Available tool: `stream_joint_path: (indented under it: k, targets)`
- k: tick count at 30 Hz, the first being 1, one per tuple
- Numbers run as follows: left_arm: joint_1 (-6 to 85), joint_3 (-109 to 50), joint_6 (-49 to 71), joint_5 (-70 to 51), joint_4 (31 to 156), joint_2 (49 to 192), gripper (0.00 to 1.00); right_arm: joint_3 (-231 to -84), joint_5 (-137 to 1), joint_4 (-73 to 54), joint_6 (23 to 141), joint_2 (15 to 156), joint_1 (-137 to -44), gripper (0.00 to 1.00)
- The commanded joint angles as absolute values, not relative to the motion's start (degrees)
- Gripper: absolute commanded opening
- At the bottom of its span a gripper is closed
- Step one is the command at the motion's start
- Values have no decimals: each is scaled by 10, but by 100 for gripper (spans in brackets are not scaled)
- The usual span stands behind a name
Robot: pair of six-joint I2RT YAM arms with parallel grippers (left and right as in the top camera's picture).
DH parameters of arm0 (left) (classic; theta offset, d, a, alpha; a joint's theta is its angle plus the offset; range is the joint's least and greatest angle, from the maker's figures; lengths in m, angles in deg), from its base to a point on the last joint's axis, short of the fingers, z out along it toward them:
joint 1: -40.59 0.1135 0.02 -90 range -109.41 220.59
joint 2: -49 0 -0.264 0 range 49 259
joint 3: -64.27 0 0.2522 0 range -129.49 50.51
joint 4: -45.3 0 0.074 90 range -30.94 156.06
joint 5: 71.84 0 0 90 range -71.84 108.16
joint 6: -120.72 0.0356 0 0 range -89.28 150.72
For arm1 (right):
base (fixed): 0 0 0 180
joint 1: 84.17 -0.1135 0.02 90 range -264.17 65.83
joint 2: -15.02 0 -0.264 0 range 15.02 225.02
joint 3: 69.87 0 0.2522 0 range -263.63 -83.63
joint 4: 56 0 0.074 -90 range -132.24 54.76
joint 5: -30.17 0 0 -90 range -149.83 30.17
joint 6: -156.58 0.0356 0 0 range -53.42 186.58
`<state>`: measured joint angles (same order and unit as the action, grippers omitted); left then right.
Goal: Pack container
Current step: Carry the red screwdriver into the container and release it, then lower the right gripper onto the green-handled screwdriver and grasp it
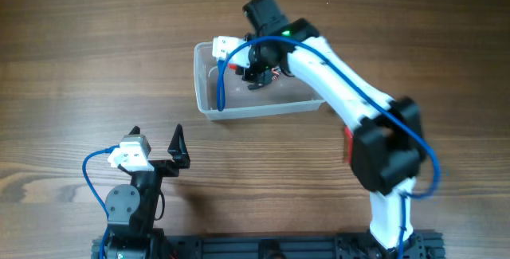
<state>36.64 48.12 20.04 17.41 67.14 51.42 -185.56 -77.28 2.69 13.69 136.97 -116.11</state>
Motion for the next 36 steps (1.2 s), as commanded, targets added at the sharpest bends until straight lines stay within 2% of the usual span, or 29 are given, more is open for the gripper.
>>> stream_joint_path:
  k: [1,2,3,5,6,7,8,11,17,22,26,29,36]
  targets:
    - [370,484,194,176,672,513,100,-1852,-769,7,151,1398,-1160,4]
    - [370,484,194,176,672,513,100,-1852,-766,-1,165,1399,-1160,8]
    - [370,484,194,176,672,513,100,-1852,-763,-11,181,1399,-1160,23]
    - [370,484,194,176,672,513,100,-1857,-746,-30,224,1396,-1160,39]
    - [370,484,194,176,672,513,100,-1865,-731,-35,254,1393,-1160,54]
    - [370,484,194,176,672,513,100,-1874,-713,-37,293,1390,-1160,61]
    - [370,484,194,176,672,513,100,-1884,-695,-36,332,1383,-1160,74]
    - [370,484,194,176,672,513,100,-1906,-655,-18,423,1339,-1152,84]
    - [370,484,194,176,672,513,100,-1919,-556,74,541,1180,-1061,91]
    - [370,484,194,176,672,513,100,-1919,-571,188,643,1122,-881,90]
    - [370,484,194,176,672,513,100,-1865,-632,245,687,1129,-749,83]
    - [370,484,194,176,672,513,100,-1773,-648,225,687,1130,-688,84]
    - [370,484,194,176,672,513,100,-1530,-644,95,680,1131,-625,85]
